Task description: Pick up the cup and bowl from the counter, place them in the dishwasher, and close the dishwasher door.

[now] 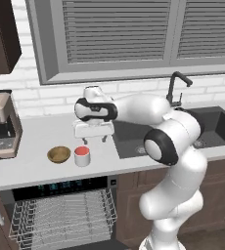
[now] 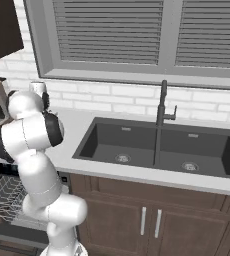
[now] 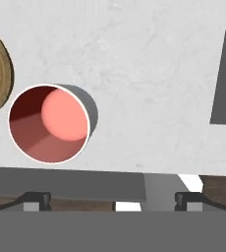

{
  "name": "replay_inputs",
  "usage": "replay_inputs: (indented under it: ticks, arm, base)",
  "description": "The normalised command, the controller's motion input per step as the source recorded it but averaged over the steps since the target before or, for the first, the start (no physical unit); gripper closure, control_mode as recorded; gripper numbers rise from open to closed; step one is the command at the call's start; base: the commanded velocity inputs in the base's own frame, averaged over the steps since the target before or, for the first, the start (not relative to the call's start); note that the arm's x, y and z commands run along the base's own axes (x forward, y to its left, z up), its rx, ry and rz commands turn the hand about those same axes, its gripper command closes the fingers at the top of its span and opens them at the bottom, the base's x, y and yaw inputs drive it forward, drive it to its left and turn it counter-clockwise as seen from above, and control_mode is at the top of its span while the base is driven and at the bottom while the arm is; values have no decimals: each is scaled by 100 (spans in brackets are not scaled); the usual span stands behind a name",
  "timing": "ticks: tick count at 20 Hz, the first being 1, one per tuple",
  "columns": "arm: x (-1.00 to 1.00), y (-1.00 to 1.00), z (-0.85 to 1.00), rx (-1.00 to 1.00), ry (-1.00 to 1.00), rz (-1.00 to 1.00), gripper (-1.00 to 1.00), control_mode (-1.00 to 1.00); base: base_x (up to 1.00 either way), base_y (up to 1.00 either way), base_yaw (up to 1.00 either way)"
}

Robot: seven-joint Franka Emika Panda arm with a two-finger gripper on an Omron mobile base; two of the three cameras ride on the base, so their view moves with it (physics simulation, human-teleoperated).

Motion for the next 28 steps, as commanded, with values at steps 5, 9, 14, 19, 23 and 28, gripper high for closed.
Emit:
replay_inputs:
  ticks: [5, 9, 14, 19, 23, 28]
  arm:
    - [29, 36, -25, -2, 2, 0, -100, -100]
    - [17, 18, -34, 0, 0, 0, -100, -100]
    - [17, 7, -40, 0, 0, 0, -100, -100]
    - [10, 5, -33, 0, 0, 0, -100, -100]
    - [-10, -15, -5, 0, 0, 0, -100, -100]
    - [-6, -26, 0, 0, 0, 0, -100, -100]
  base:
    - [0, 0, 0]
    - [0, 0, 0]
    - [0, 0, 0]
    - [0, 0, 0]
    - [0, 0, 0]
    - [0, 0, 0]
